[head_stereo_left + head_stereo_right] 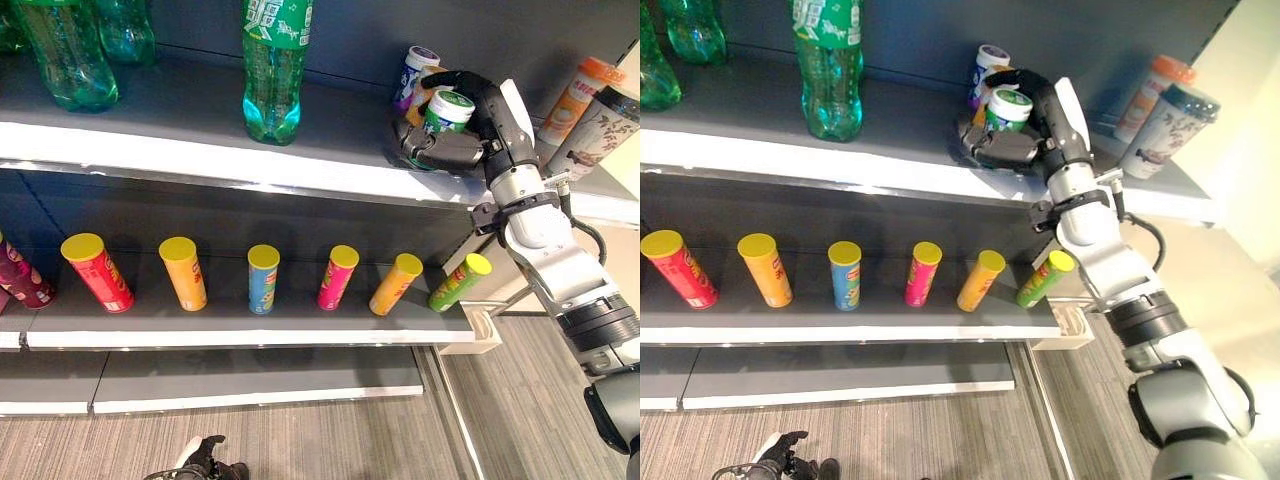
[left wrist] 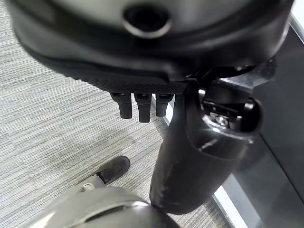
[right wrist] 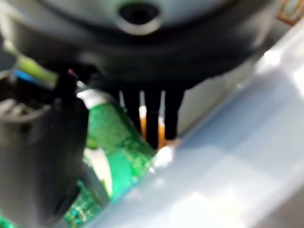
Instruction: Put the goods on the table back onto the shelves and tidy them up.
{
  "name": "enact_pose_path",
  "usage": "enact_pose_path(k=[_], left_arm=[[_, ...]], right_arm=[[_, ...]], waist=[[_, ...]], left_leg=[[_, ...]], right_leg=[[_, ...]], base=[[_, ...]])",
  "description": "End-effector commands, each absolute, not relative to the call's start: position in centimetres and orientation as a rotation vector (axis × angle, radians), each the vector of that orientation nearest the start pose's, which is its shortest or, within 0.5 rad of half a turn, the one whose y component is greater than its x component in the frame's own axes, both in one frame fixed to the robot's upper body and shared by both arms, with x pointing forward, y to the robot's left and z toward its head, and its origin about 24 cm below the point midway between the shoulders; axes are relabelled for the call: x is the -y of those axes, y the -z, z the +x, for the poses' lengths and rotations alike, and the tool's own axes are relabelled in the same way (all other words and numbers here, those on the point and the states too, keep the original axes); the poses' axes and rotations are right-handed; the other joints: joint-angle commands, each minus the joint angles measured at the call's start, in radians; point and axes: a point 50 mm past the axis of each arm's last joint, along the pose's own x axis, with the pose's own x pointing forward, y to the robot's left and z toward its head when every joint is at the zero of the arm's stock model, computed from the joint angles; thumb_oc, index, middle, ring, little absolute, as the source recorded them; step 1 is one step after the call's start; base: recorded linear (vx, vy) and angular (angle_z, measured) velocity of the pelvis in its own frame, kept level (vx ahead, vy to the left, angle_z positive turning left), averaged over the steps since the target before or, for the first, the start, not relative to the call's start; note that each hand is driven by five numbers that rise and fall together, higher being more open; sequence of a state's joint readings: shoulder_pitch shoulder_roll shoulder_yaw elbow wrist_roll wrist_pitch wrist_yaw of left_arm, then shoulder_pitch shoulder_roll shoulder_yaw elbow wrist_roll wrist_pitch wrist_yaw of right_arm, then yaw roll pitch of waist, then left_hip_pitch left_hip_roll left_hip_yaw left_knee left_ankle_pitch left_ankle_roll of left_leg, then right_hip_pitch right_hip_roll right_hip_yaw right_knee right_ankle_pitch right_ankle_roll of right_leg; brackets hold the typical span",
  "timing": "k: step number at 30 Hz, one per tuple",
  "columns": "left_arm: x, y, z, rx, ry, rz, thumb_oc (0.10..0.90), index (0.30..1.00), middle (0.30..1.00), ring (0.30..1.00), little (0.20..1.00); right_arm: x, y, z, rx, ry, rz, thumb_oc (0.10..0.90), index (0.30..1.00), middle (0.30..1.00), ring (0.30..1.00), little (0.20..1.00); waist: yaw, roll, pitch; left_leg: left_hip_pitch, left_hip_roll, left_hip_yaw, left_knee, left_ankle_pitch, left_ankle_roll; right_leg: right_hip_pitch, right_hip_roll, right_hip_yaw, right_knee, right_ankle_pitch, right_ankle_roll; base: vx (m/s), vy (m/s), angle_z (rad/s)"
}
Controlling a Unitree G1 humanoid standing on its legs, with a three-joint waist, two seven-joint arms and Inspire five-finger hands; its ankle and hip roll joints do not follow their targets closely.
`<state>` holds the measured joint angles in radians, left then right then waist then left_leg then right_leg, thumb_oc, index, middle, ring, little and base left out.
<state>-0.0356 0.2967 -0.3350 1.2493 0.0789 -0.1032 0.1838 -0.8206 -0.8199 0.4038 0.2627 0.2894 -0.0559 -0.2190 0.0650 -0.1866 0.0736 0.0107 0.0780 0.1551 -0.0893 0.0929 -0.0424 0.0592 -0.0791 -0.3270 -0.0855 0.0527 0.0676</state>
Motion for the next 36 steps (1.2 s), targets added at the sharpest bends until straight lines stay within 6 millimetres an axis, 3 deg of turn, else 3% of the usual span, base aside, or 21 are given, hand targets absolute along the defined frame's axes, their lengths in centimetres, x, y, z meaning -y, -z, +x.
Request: enact_pose_path(k=[1,10,13,17,24,28,31,34,35,36], left_arm=[[-21.8,16.7,7.4,-1.187,0.130,0.590,0.800,0.900,0.900,0.900,0.900],[-21.8,16.7,7.3,-1.191,0.144,0.601,0.800,0.900,0.900,0.900,0.900],[-21.8,16.7,7.5,-1.190,0.148,0.601,0.800,0.900,0.900,0.900,0.900],[-21.6,16.7,7.6,-1.189,0.154,0.598,0.800,0.900,0.900,0.900,0.900],[-21.1,16.8,7.9,-1.179,0.171,0.592,0.800,0.900,0.900,0.900,0.900],[-20.1,16.9,8.1,-1.167,0.167,0.517,0.800,0.900,0.900,0.900,0.900],[-20.4,16.9,8.1,-1.178,0.113,0.452,0.800,0.900,0.900,0.900,0.900],[-20.6,16.9,7.6,-1.197,0.069,0.414,0.800,0.900,0.900,0.900,0.900],[-20.7,16.9,7.5,-1.199,0.070,0.418,0.800,0.900,0.900,0.900,0.900],[-20.5,17.0,7.2,-1.207,0.061,0.395,0.800,0.900,0.900,0.900,0.900]], right_arm=[[21.0,-31.8,33.6,0.771,0.076,-0.619,0.800,0.900,0.900,0.900,0.900],[22.2,-34.5,31.3,0.879,0.109,-0.660,0.800,0.900,0.900,0.900,0.900],[22.7,-37.1,30.0,0.956,0.141,-0.674,0.800,0.900,0.900,0.900,0.900],[23.3,-38.7,28.8,1.015,0.156,-0.642,0.800,0.900,0.900,0.900,0.900],[24.7,-39.0,25.8,1.101,0.142,-0.604,0.800,0.900,0.900,0.900,0.900],[27.1,-36.8,23.1,1.099,0.169,-0.589,0.800,0.900,0.900,0.900,0.900],[30.6,-31.1,19.0,1.016,0.283,-0.493,0.800,0.900,0.900,0.900,0.900],[32.0,-26.4,18.0,0.871,0.334,-0.397,0.800,0.900,0.900,0.900,0.900],[32.0,-26.3,17.8,0.868,0.336,-0.395,0.800,0.900,0.900,0.900,0.900],[31.9,-22.6,17.5,0.759,0.330,-0.287,0.800,0.900,0.900,0.900,0.900]], waist=[[0.013,-0.024,-0.032],[-0.010,-0.016,-0.052],[-0.024,-0.008,-0.064],[-0.032,-0.002,-0.073],[-0.056,0.005,-0.078],[-0.090,0.027,-0.083],[-0.120,0.056,-0.083],[-0.134,0.077,-0.081],[-0.132,0.075,-0.083],[-0.139,0.089,-0.081]], left_leg=[[0.019,0.005,0.014,0.002,-0.121,0.006],[0.031,0.008,0.022,0.002,-0.125,0.002],[0.037,0.008,0.021,0.002,-0.125,0.000],[0.043,0.009,0.020,0.002,-0.128,-0.001],[0.050,0.009,0.022,0.002,-0.133,0.000],[0.057,0.006,0.031,0.002,-0.142,0.003],[0.060,0.004,0.041,0.002,-0.149,0.010],[0.061,0.000,0.045,0.002,-0.149,0.014],[0.061,0.000,0.045,0.002,-0.150,0.014],[0.060,-0.001,0.048,0.002,-0.148,0.015]], right_leg=[[0.000,-0.051,0.082,0.027,-0.014,0.068],[0.009,-0.048,0.086,0.027,-0.018,0.067],[0.013,-0.049,0.088,0.032,-0.021,0.067],[0.019,-0.048,0.084,0.035,-0.025,0.067],[0.018,-0.049,0.088,0.040,-0.023,0.069],[0.016,-0.051,0.096,0.041,-0.020,0.074],[0.009,-0.059,0.109,0.049,-0.021,0.079],[0.004,-0.063,0.115,0.053,-0.021,0.080],[0.004,-0.063,0.114,0.054,-0.021,0.080],[0.001,-0.065,0.116,0.056,-0.021,0.080]], base=[[0.00,0.000,0.00],[0.00,0.000,0.00],[-0.01,-0.011,-0.02],[0.00,-0.007,-0.02],[0.00,0.000,0.01],[0.00,0.004,-0.05],[-0.02,0.005,-0.07],[-0.02,-0.006,-0.28],[-0.02,-0.021,-0.32],[-0.03,-0.037,-0.28]])
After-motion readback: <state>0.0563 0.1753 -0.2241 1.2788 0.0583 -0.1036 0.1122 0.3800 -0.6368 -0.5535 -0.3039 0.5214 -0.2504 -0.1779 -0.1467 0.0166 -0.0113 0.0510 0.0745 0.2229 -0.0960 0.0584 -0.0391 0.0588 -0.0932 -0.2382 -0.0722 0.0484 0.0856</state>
